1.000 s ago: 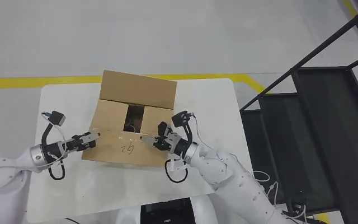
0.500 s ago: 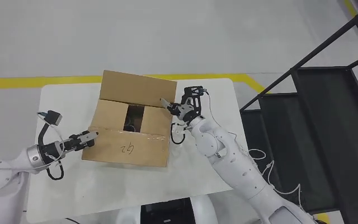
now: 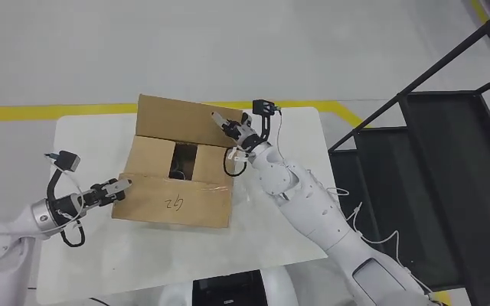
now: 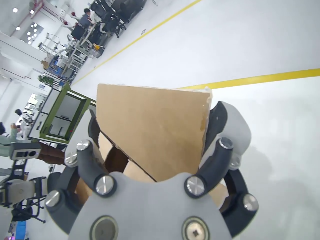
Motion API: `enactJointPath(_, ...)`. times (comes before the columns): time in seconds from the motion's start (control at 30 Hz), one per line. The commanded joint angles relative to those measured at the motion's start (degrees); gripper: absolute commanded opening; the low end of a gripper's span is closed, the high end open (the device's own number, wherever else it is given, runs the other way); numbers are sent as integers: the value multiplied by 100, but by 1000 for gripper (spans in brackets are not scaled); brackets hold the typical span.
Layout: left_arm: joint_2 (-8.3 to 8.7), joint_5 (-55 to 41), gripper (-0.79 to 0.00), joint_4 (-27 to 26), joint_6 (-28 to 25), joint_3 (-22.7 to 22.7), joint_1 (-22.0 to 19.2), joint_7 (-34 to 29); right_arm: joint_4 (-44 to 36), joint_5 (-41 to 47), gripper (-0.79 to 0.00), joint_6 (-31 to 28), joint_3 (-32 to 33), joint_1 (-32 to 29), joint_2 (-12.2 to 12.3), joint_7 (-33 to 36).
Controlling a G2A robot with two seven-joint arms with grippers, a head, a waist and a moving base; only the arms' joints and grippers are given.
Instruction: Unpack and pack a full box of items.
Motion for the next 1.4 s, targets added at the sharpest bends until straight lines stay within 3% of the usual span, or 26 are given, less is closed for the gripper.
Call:
enactJointPath(0.0,4,17,0,0,-4,19,4,21,-163,238,0,-366,163,-131,24,33)
enactJointPath(0.23,18,49,0,0,-30,83,4,51,-1107,485,0,-1288,607,-702,188,949)
enactJointPath(0.43,29,123,0,2,-74,145,13,96,-1836,548,0,-1448,624,-1094,289,2085)
enactJointPath(0.6,36,257,0,-42,-124,204,1,214,-2060,579,0,-1304,468,-1312,309,2460)
enactJointPath(0.87,48,352,0,-43,-199,317,-170,328,-2007,458,0,-964,165,-1506,289,2446)
enactJointPath(1.37,14,358,0,519,-290,805,-1038,938,-1975,480,0,-685,30,-1763,271,2060)
